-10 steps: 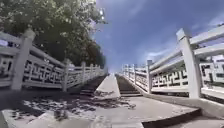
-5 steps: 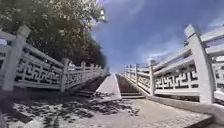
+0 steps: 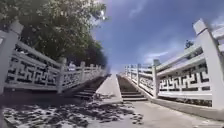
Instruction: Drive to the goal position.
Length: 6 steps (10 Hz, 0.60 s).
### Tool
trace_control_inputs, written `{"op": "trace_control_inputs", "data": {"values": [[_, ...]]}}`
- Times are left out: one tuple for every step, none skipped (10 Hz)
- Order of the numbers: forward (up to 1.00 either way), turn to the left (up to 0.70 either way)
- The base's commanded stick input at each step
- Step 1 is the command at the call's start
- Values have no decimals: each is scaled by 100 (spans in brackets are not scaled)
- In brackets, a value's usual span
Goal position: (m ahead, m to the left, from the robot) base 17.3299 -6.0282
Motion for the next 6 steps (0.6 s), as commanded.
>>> {"op": "trace_control_inputs", "data": {"values": [[45,0],[45,0],[45,0],[45,0],[45,0],[45,0]]}}
